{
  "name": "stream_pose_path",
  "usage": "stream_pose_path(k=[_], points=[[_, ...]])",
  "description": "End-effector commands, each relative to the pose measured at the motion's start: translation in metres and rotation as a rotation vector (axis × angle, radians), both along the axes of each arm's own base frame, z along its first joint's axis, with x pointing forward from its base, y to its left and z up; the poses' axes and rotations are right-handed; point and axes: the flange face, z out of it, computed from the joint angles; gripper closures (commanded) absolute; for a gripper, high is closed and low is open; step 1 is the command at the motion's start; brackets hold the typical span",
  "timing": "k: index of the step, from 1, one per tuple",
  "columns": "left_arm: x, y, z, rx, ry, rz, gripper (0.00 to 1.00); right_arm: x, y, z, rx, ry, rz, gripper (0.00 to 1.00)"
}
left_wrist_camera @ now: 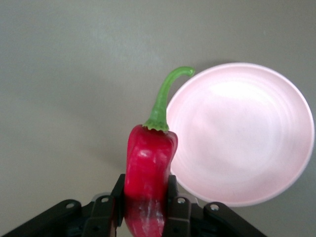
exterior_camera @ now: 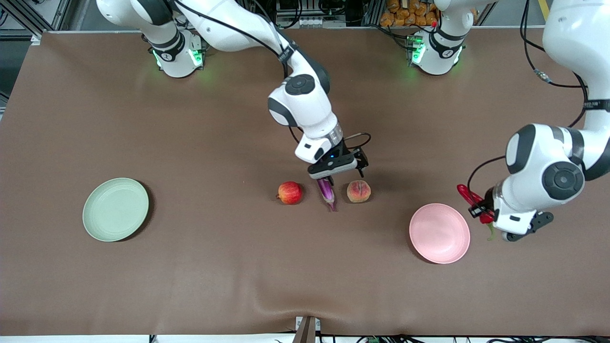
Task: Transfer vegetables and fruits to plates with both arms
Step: 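Carry the chili toward the pink plate while the right gripper grasps the peach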
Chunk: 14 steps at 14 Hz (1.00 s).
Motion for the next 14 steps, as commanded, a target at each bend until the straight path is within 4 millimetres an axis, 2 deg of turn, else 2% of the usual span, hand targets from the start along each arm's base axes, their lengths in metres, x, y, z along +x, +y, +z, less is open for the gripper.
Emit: stream_pose_path(k=[1, 3, 5, 9, 14], points=[[0.017, 0.007, -0.016, -0.006, -0.04, -0.016, 1.0, 0.005, 0.019, -0.017, 0.012, -0.085, 0.051, 0.0], [0.023, 0.016, -0.021, -0.008, -0.041, -0.028, 1.0, 0.0, 0.038, -0.039, 0.015, -0.101, 0.076, 0.0], [0.024, 0.017, -0.026, -0.015, -0.042, -0.037, 1.0, 0.001, 0.044, -0.059, -0.041, -0.161, 0.103, 0.0], [0.026, 0.027, -0.035, -0.024, -0.053, -0.025, 1.0, 0.001, 0.041, -0.092, -0.075, -0.2, 0.126, 0.0], [0.027, 0.026, -0.045, -0.033, -0.076, -0.032, 1.0, 0.001, 0.042, -0.096, -0.075, -0.206, 0.13, 0.0]])
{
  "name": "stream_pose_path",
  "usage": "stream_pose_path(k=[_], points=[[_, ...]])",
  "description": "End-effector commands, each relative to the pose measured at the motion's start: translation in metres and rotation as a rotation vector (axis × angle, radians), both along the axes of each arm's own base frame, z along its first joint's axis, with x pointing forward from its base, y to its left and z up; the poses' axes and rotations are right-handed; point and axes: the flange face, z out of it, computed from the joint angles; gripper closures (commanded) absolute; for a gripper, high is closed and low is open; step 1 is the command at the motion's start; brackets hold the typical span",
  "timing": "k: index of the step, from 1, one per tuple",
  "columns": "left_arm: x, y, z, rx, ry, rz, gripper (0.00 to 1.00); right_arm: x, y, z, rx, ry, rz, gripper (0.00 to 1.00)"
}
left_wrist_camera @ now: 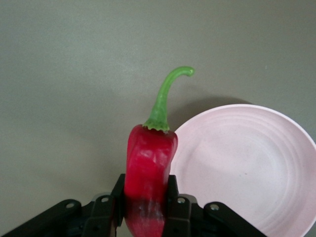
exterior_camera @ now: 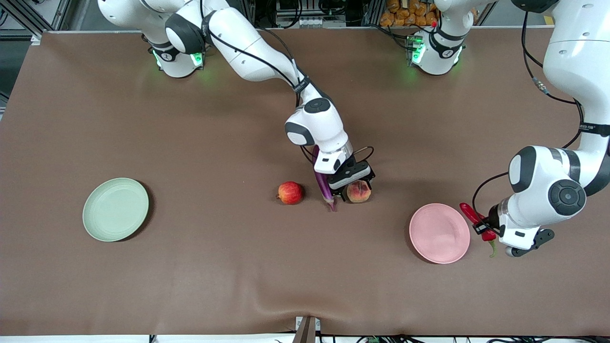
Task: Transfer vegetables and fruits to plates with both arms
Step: 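Carry the chili toward the pink plate while the right gripper grasps the peach, then drop the chili on the pink plate while the right gripper lifts the peach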
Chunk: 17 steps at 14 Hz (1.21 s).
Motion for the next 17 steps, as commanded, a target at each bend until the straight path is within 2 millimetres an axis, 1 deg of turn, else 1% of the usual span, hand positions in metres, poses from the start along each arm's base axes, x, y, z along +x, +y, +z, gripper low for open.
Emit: stream_pose_path(k=[1, 4, 5, 7, 9, 10, 12, 13, 14, 16, 17], points=[[0.004, 0.003, -0.003, 0.008, -0.016, -0.026, 1.0, 0.002, 0.007, -0.002, -0.006, -0.034, 0.016, 0.0], [0.004, 0.002, -0.005, 0.0, -0.014, -0.018, 1.0, 0.006, 0.007, -0.015, -0.031, -0.065, 0.032, 0.0], [0.004, 0.002, -0.009, -0.002, -0.011, -0.018, 1.0, 0.006, 0.006, -0.02, -0.041, -0.071, 0.038, 0.0], [0.005, 0.003, -0.009, 0.0, -0.018, -0.023, 1.0, 0.002, 0.01, -0.023, -0.044, -0.072, 0.045, 0.0], [0.007, -0.007, -0.011, -0.013, -0.034, -0.016, 1.0, 0.0, 0.01, -0.028, -0.048, -0.068, 0.047, 0.0], [0.007, -0.012, -0.018, -0.022, -0.032, -0.012, 1.0, 0.0, 0.01, -0.029, -0.048, -0.066, 0.047, 0.0], [0.009, -0.015, -0.028, -0.036, -0.046, -0.011, 1.0, -0.009, 0.017, -0.029, -0.044, -0.063, 0.056, 0.0], [0.011, -0.019, -0.033, -0.045, -0.061, -0.009, 1.0, -0.01, 0.018, -0.028, -0.042, -0.064, 0.056, 0.0], [0.011, -0.022, -0.04, -0.052, -0.066, 0.0, 1.0, -0.017, 0.024, -0.027, -0.04, -0.064, 0.066, 0.0], [0.011, -0.029, -0.046, -0.059, -0.071, 0.014, 1.0, -0.024, 0.029, -0.028, -0.04, -0.063, 0.075, 0.0], [0.01, -0.037, -0.049, -0.063, -0.064, 0.018, 1.0, -0.03, 0.033, -0.028, -0.039, -0.063, 0.083, 0.0]])
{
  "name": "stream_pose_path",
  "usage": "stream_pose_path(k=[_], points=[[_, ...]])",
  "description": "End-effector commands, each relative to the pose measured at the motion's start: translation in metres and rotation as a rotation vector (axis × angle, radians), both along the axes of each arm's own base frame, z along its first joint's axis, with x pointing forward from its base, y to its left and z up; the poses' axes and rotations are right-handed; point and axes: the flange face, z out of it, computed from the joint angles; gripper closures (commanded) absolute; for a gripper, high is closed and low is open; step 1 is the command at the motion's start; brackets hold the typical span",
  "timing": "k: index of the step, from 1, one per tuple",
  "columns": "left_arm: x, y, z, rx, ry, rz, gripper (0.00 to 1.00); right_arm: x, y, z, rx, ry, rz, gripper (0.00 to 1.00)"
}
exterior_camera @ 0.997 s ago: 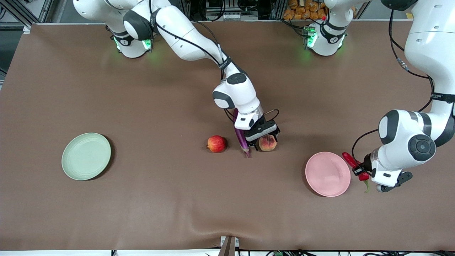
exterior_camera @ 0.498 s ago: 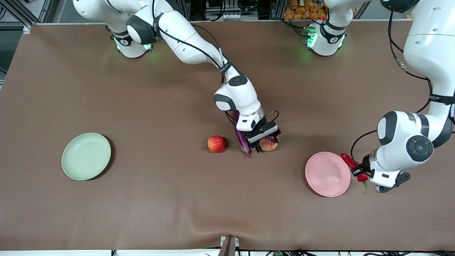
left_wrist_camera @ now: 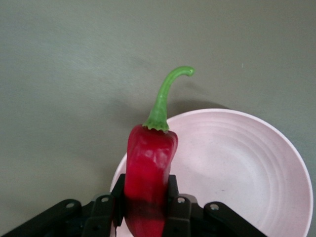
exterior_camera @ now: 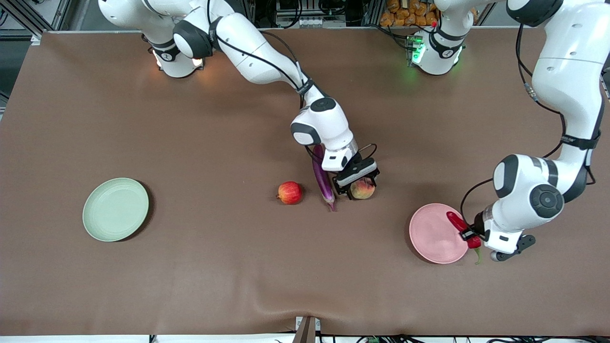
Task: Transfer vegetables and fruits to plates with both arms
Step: 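Drop the chili on the pink plate while the right gripper lifts the peach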
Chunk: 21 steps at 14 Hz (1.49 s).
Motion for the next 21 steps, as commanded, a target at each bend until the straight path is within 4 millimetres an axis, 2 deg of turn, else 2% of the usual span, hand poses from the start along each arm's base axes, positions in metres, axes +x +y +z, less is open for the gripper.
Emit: stream_pose_path(k=[1, 4, 5, 6, 7, 8, 9, 10, 12, 13, 14, 15, 17, 19, 21], points=[[0.003, -0.019, -0.004, -0.007, -0.006, 0.033, 1.0, -0.007, 0.009, -0.004, -0.012, -0.023, 0.012, 0.0], [0.002, -0.036, -0.013, -0.017, -0.011, 0.041, 1.0, -0.007, 0.009, -0.003, -0.014, -0.026, 0.013, 0.0], [0.001, -0.035, -0.017, -0.015, -0.008, 0.038, 1.0, -0.005, 0.008, -0.003, -0.018, -0.031, 0.012, 0.14], [0.001, -0.035, -0.017, -0.014, -0.009, 0.034, 0.92, -0.005, 0.007, -0.003, -0.021, -0.035, 0.012, 0.43], [0.001, -0.034, -0.017, -0.011, -0.01, 0.029, 0.63, -0.004, 0.007, -0.001, -0.019, -0.036, 0.012, 0.68], [0.001, -0.034, -0.017, -0.011, -0.011, 0.027, 0.32, -0.004, 0.008, 0.001, -0.017, -0.037, 0.012, 0.83], [0.002, -0.031, -0.016, -0.009, -0.013, 0.026, 0.0, -0.004, 0.008, 0.004, -0.012, -0.037, 0.011, 0.85], [0.003, -0.03, -0.01, -0.007, -0.025, 0.023, 0.0, -0.004, 0.01, 0.014, 0.001, -0.035, 0.006, 0.85], [0.006, -0.028, 0.008, -0.002, -0.052, 0.023, 0.0, 0.0, 0.012, 0.048, 0.042, -0.036, -0.011, 0.85], [0.007, -0.03, 0.014, -0.004, -0.058, 0.024, 0.0, 0.005, 0.009, 0.058, 0.051, -0.026, -0.035, 0.85], [0.007, -0.035, 0.033, 0.001, -0.076, 0.023, 0.0, 0.01, 0.005, 0.068, 0.059, -0.02, -0.057, 0.85], [0.005, -0.037, 0.04, 0.008, -0.069, 0.024, 0.0, 0.015, -0.001, 0.08, 0.068, -0.02, -0.073, 0.85], [-0.001, -0.055, 0.064, 0.008, -0.039, 0.011, 0.0, 0.031, -0.021, 0.107, 0.088, -0.001, -0.12, 0.85], [-0.01, -0.072, 0.085, 0.013, -0.005, 0.041, 0.0, 0.035, -0.045, 0.134, 0.063, 0.036, -0.163, 0.85], [-0.022, -0.116, 0.093, -0.021, 0.029, 0.128, 0.0, 0.033, -0.072, 0.163, 0.027, 0.074, -0.202, 0.85]])
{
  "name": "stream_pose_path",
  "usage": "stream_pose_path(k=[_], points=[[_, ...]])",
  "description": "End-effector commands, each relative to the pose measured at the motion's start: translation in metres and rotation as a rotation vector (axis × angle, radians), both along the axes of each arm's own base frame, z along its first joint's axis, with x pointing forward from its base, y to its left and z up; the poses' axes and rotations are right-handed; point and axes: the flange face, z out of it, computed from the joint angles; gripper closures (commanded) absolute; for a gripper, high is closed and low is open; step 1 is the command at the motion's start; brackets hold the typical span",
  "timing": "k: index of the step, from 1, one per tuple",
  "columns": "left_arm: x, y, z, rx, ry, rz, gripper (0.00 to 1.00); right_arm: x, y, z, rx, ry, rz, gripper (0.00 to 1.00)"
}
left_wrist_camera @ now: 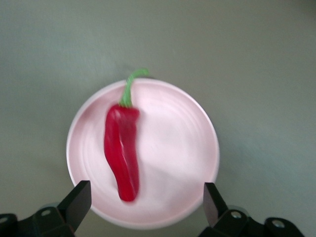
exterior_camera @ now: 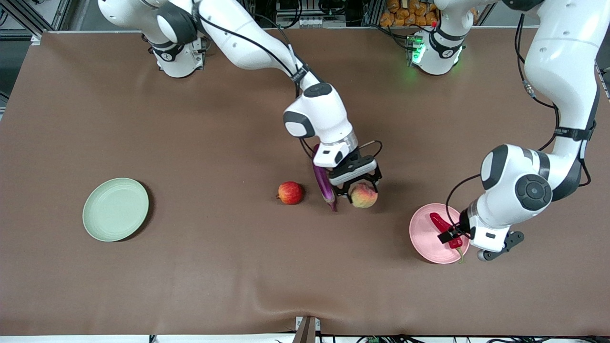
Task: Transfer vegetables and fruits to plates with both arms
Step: 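Drop the chili on the pink plate while the right gripper lifts the peach, then grasp the purple eggplant with the left gripper while the right carries the peach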
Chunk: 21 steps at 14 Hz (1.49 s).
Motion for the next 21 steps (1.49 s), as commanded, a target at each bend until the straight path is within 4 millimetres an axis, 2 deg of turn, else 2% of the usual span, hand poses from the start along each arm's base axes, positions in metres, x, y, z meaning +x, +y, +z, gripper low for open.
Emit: stream_pose_path(k=[1, 2, 4, 5, 7, 8, 9, 10, 12, 14, 16, 17, 19, 21], points=[[-0.022, -0.063, 0.013, -0.028, 0.038, 0.122, 0.0, -0.006, -0.054, 0.045, -0.037, 0.091, -0.073, 0.85], [-0.032, -0.096, 0.013, -0.04, 0.048, 0.171, 0.0, 0.001, -0.077, 0.061, -0.036, 0.102, -0.102, 0.85], [-0.058, -0.166, 0.008, -0.042, 0.063, 0.226, 0.0, 0.017, -0.134, 0.076, -0.05, 0.124, -0.154, 0.85], [-0.07, -0.192, 0.001, -0.039, 0.072, 0.237, 0.0, 0.021, -0.157, 0.083, -0.077, 0.118, -0.137, 0.85], [-0.099, -0.245, -0.014, -0.035, 0.094, 0.228, 0.0, 0.031, -0.199, 0.084, -0.12, 0.124, -0.131, 0.85], [-0.109, -0.261, -0.018, -0.03, 0.097, 0.241, 0.0, 0.035, -0.213, 0.083, -0.128, 0.134, -0.147, 0.85], [-0.116, -0.269, -0.021, -0.032, 0.1, 0.283, 0.0, 0.042, -0.229, 0.086, -0.14, 0.15, -0.17, 0.85], [-0.125, -0.275, -0.03, -0.028, 0.107, 0.334, 0.0, 0.056, -0.256, 0.086, -0.166, 0.163, -0.191, 0.85], [-0.161, -0.31, -0.045, -0.014, 0.125, 0.349, 0.0, 0.073, -0.3, 0.083, -0.261, 0.173, -0.126, 0.85], [-0.187, -0.34, -0.053, -0.033, 0.116, 0.335, 0.0, 0.079, -0.34, 0.078, -0.263, 0.228, -0.134, 0.85], [-0.2, -0.351, -0.064, -0.027, 0.079, 0.285, 0.0, 0.084, -0.392, 0.074, -0.185, 0.299, -0.203, 0.85], [-0.208, -0.356, -0.072, -0.007, 0.068, 0.25, 0.0, 0.084, -0.419, 0.068, -0.198, 0.317, -0.178, 0.85], [-0.212, -0.356, -0.093, 0.022, 0.042, 0.197, 0.0, 0.088, -0.479, 0.06, -0.257, 0.359, -0.111, 0.85], [-0.221, -0.363, -0.113, 0.019, 0.03, 0.151, 0.03, 0.088, -0.526, 0.053, -0.271, 0.431, -0.057, 0.85]])
